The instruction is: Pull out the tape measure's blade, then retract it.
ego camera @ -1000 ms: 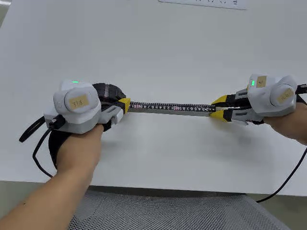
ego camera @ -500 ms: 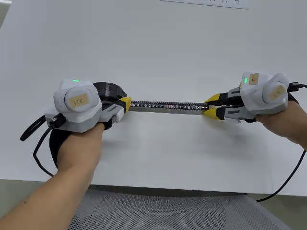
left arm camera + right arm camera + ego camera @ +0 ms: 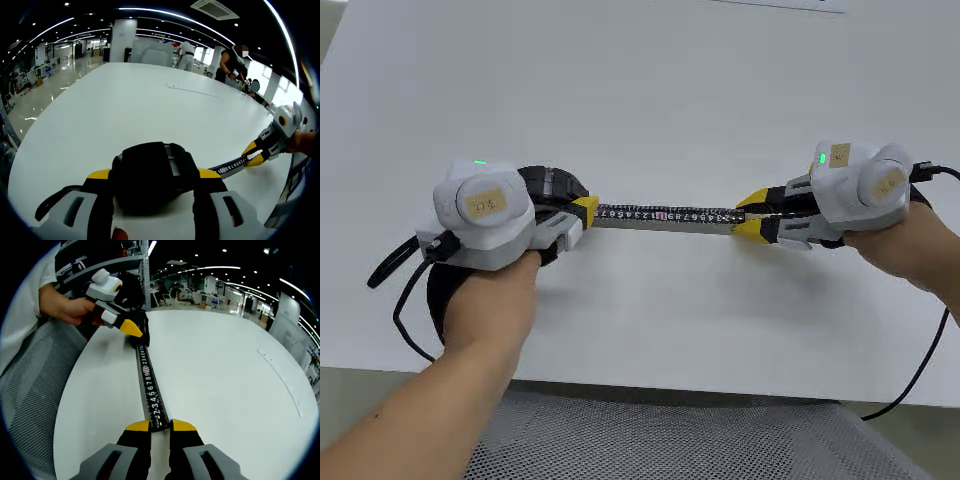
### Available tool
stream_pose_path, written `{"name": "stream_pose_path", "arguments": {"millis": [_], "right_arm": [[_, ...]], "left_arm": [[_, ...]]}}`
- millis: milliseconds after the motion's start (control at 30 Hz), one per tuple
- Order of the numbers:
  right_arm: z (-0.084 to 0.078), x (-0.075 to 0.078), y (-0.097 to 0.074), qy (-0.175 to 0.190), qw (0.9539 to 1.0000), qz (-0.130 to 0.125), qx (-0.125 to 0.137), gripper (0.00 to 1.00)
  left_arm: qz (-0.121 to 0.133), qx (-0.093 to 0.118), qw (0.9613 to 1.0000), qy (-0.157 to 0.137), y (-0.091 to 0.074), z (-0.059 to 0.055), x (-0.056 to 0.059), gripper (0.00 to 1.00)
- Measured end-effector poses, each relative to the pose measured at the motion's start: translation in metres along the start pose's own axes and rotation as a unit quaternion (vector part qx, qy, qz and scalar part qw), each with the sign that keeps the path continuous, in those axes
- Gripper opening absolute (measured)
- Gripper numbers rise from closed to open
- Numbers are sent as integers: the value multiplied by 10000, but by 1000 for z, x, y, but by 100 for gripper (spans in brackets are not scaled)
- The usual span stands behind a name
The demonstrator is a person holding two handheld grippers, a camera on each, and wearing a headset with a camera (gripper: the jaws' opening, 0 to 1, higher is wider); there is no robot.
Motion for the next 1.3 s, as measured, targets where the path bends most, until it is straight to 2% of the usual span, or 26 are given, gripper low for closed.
{"name": "stream_pose_path", "arguments": {"millis": [333, 833, 1300], "right_arm": [[4, 0, 4, 71, 9999, 10, 73, 9], [13, 1, 17, 105, 9997, 157, 183, 9], [36, 2, 40, 12, 9990, 289, 341, 9]], "left_arm": [[-22, 6, 10000, -42, 0, 0, -1, 60], [-52, -1, 10000, -36, 0, 0, -2, 60], [-95, 4, 9998, -150, 0, 1, -4, 60]]}}
Point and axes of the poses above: the centre of the closed fingertips' face, and the gripper's own axes: y roughly forward along the fingers, x roughly to its right, z roughly out of its top, the point moved 10 cm from there along -y, roughly backward along the fingers, and after that the axes turned 2 degrees about -y, right-handed, at the moved point
